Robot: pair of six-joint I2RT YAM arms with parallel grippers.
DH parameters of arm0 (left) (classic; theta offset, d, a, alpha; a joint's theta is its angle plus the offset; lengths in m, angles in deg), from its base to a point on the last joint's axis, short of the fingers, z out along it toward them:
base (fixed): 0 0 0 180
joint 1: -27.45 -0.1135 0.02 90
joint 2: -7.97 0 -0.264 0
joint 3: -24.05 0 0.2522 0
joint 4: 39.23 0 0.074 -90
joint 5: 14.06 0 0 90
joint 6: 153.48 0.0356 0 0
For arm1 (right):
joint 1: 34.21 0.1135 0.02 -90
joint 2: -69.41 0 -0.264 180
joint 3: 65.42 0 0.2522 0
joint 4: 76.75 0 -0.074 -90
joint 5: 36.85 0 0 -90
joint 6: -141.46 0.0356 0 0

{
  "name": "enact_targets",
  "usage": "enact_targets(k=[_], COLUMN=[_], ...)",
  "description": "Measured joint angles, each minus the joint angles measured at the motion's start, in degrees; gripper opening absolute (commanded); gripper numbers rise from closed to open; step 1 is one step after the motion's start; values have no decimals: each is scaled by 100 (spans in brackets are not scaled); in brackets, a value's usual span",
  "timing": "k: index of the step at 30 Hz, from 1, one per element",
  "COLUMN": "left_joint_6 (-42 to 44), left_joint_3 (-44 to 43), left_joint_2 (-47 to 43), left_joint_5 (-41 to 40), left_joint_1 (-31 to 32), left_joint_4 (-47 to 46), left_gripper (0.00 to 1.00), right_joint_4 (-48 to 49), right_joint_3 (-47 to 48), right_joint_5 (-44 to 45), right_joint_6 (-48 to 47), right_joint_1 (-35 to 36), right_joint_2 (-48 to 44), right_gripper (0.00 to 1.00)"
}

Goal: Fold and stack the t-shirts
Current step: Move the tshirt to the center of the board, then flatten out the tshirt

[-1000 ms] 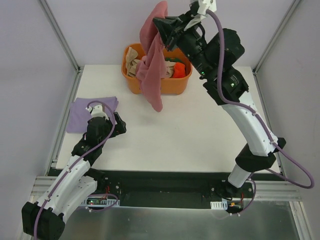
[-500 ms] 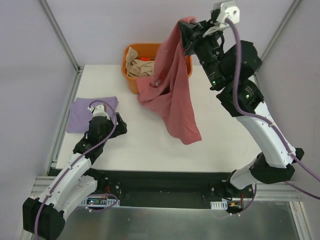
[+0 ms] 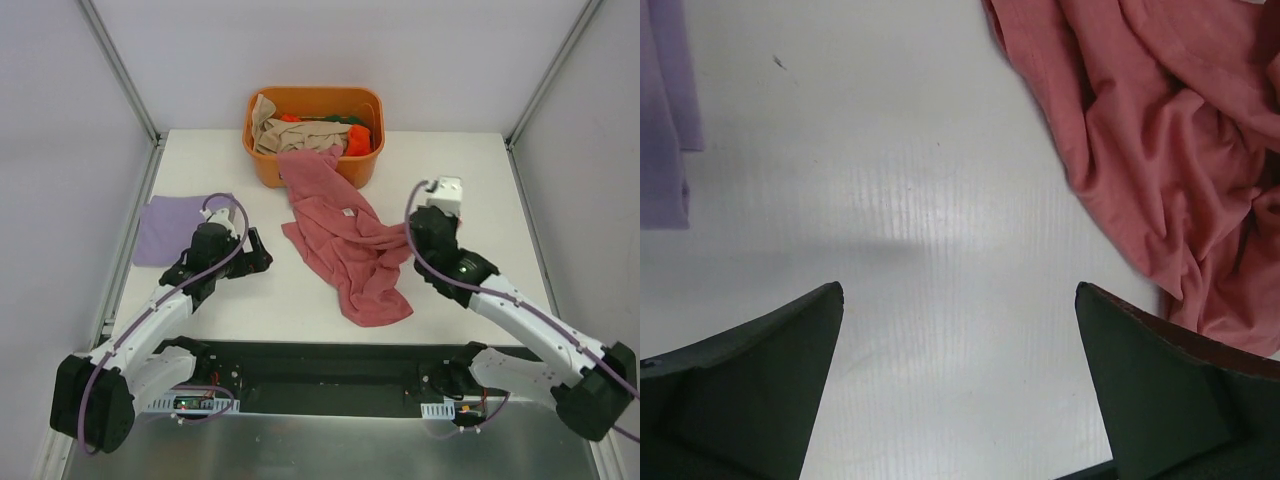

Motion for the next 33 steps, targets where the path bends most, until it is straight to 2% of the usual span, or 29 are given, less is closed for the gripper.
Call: enact_targets(k=[3,7,14,17,21,24,28,33], left_joint_6=[-94,-186,-264,-273,-238,-214,-197,-151], left_joint_3=[-129,-422,-1189,-1843,-2990,-3773,-4238,-4509], left_joint_2=[407,1071,1998,2605,3683,4496,5200,5718], left_joint_5=[101,120,72,-85,-249,-55,214,282], left_joint_1=[46,251,437,444,444,444,522,772], left_joint_4=[-15,-44,-87,-131,-197,-343,-400,-354], left_gripper=[99,99,99,99,88,80,75,77], right_joint_4=[-629,-1145,-1600,-1532,-1419,-1357,-1320,-1300], right_joint_3=[-1001,-1746,-2243,-2321,-2430,-2492,-2505,-2505], right_joint_5=[-11,-350,-988,-1320,-1622,-1746,-1849,-1908], right_joint_6=[1012,1873,2354,2363,2293,2260,2210,2153], right_joint_1=[-789,-1768,-2800,-2931,-2944,-2953,-2962,-2999], right_joint_2=[-822,-1388,-1598,-1635,-1633,-1628,-1615,-1615], right_gripper=[1,1,1,1,1,1,1,1])
